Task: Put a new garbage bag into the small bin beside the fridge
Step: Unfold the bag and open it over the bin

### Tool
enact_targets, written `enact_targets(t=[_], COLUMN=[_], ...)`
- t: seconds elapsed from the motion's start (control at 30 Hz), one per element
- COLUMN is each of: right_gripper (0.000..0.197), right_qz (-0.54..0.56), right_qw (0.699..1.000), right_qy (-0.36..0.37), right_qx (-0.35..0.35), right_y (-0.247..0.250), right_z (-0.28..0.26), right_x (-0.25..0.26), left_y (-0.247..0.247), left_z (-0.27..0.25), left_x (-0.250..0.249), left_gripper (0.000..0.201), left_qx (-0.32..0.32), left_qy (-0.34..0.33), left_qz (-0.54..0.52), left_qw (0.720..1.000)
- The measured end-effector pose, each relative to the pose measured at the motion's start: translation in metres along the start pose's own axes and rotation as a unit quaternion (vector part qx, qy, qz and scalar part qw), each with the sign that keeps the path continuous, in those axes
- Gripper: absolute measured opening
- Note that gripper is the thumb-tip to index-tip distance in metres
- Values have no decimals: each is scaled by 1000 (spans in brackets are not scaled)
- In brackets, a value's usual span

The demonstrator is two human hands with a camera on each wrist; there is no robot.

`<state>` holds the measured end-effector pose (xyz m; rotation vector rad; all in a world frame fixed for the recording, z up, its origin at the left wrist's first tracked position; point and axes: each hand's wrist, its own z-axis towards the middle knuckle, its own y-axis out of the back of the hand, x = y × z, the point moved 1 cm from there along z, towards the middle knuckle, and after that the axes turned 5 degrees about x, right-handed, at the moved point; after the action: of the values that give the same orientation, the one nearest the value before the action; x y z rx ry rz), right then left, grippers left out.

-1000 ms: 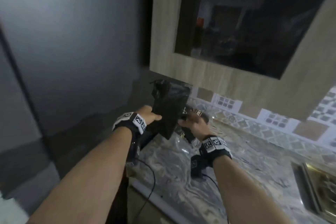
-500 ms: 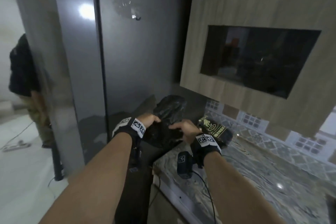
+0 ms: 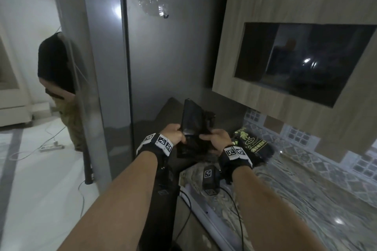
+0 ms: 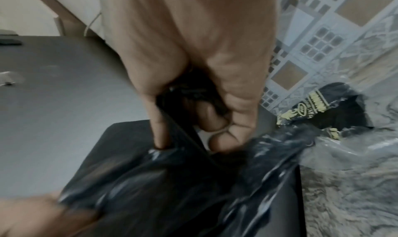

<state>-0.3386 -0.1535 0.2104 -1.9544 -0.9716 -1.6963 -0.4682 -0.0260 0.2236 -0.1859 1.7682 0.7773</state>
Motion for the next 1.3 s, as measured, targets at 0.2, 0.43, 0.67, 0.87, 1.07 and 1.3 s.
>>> enact_targets(t=[0.2,0.43,0.67,0.87,1.07,1.3], right_gripper=[33,21,19,22,51,6], right_qz=[-57,-24,-30,87,-299,-409], right_qw=[996,997,991,991,938,907], right_qy=[-70,-17,-8,-17,130,84], right_qx=[10,71,130,103,-121,-49], right_y=[10,-33,-70,-50,-15,-12], right_z=[1,-24,-32,-24,-8,1], right_x=[-15,13,20,15,-1,-17], left_y=[22,34,25,34,56,88], left_z=[-1,14,7,16,19,2], left_x=[23,46,19,7,-15,3], left_gripper=[20,60,55,31,31,22], left_qx=[-49,-45,91,91,75,17], left_qy=[77,63,39,-54,-74,-64], left_qz=[17,139,-48,-27,73,224], left_qw=[996,987,994,994,992,972])
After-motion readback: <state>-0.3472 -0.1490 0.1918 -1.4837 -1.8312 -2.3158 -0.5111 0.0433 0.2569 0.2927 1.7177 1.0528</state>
